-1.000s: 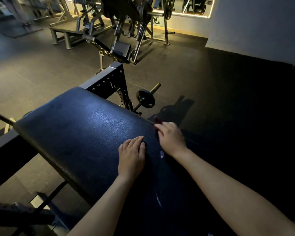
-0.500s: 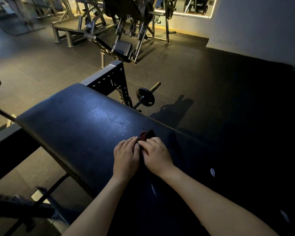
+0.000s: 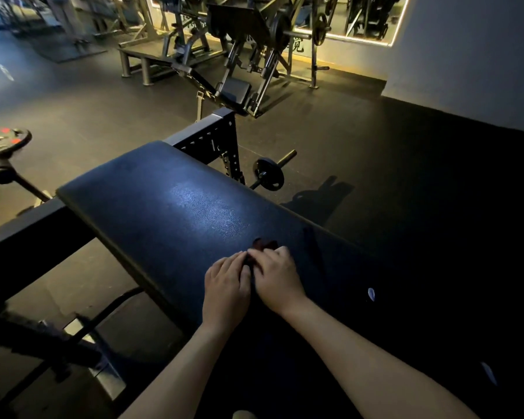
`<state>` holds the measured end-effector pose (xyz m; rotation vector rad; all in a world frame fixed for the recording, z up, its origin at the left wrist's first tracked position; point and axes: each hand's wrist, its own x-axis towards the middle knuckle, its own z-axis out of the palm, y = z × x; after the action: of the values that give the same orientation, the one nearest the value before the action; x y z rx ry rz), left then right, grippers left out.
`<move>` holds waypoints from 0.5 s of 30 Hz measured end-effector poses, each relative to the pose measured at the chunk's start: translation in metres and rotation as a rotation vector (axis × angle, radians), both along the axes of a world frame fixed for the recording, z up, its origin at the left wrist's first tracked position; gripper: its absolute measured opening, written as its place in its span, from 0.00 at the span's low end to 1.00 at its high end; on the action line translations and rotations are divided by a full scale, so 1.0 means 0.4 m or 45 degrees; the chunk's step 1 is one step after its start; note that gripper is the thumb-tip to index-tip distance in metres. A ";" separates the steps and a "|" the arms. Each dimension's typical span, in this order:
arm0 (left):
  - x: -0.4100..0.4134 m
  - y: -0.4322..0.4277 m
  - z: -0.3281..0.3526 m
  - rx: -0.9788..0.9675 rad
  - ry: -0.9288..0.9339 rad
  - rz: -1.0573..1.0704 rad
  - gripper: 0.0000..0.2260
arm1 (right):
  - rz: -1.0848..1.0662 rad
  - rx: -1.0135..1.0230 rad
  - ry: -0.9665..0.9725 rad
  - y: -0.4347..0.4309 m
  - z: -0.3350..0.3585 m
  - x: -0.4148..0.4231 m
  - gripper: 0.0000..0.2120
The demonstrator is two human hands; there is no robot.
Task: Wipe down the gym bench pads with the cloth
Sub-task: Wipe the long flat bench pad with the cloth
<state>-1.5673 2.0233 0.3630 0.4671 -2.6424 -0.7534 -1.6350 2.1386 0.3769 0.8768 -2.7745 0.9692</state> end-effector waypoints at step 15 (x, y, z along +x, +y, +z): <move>0.034 0.008 -0.004 -0.034 0.047 0.001 0.23 | -0.011 0.077 -0.033 0.063 0.012 -0.008 0.15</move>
<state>-1.5536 2.0266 0.3613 0.4426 -2.6144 -0.7185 -1.6382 2.1640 0.3816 0.8652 -2.8412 0.9060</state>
